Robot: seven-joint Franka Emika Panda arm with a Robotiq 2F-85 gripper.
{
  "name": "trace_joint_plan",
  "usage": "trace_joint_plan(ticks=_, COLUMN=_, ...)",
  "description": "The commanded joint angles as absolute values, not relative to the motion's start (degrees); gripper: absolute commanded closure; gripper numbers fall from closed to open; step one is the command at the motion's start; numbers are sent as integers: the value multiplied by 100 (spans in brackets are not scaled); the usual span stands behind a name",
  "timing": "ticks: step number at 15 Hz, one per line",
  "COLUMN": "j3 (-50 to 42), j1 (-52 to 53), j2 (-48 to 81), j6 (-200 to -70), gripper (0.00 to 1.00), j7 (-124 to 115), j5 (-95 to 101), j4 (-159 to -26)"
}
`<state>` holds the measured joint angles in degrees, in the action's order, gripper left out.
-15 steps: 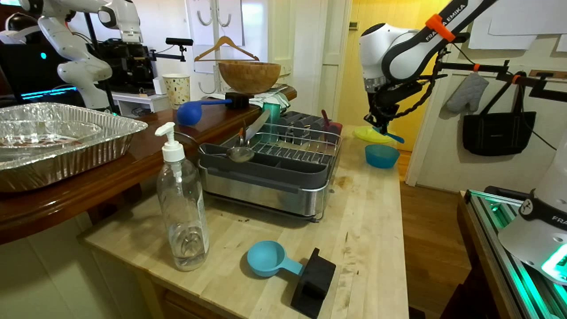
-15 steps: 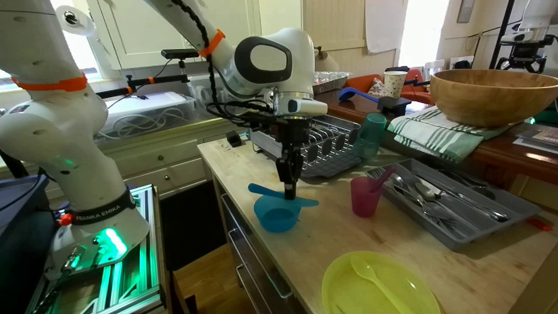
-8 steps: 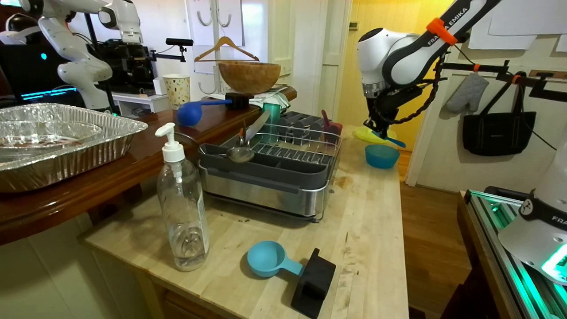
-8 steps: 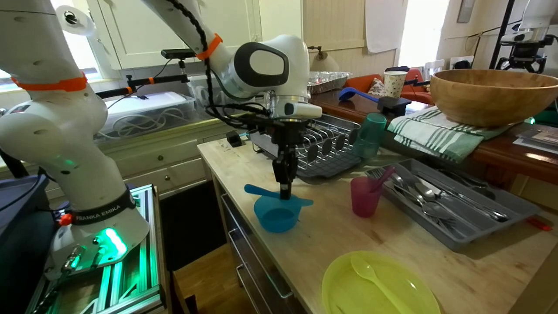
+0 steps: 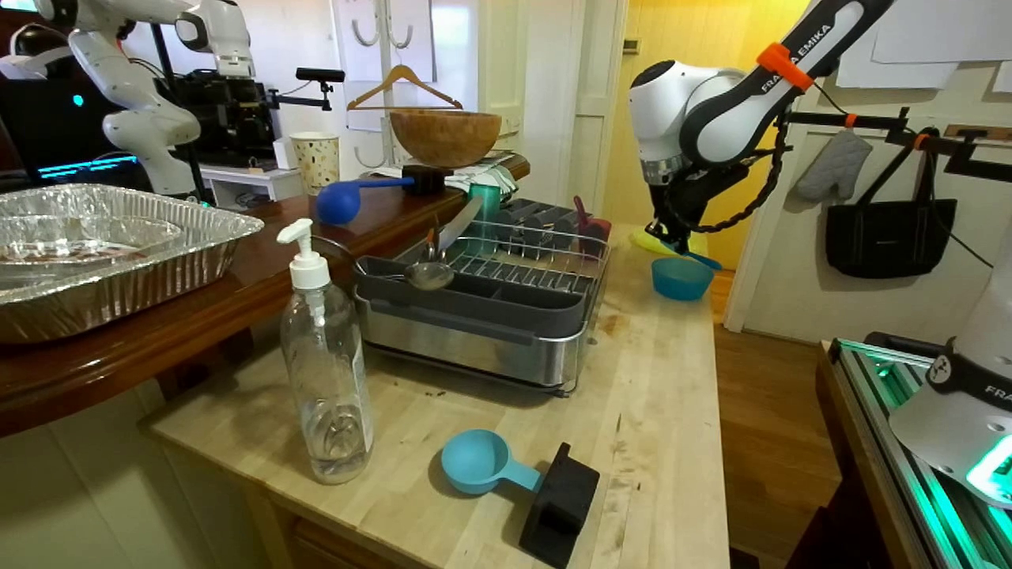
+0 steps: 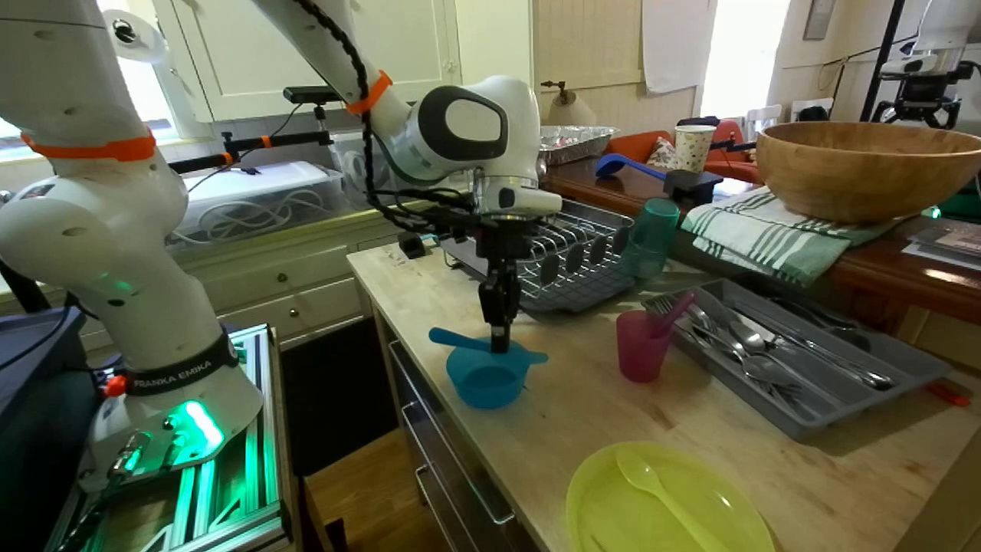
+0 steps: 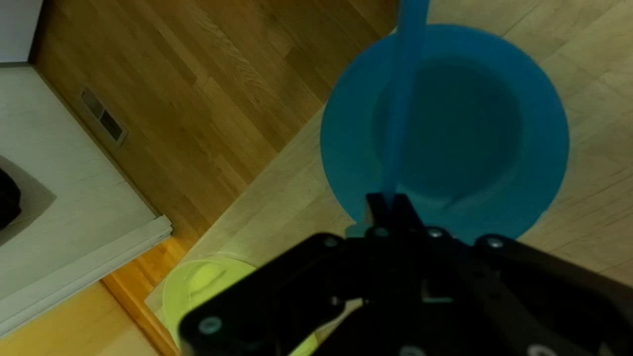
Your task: Turn the blue bowl upside down, then place the blue spoon inside
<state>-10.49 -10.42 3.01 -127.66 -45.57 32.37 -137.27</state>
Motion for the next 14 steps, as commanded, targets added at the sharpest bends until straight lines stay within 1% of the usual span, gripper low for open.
trace_joint_plan(ticks=1, j3=-1072, j1=-955, j2=400, j6=-12853, gripper=99, j7=-4862, j5=3525, j4=-13782)
trace_joint_plan(ticks=14, j3=-1089, j1=-894, j2=598, j6=-12875, gripper=99, j7=-4921, j5=3604, j4=-13697)
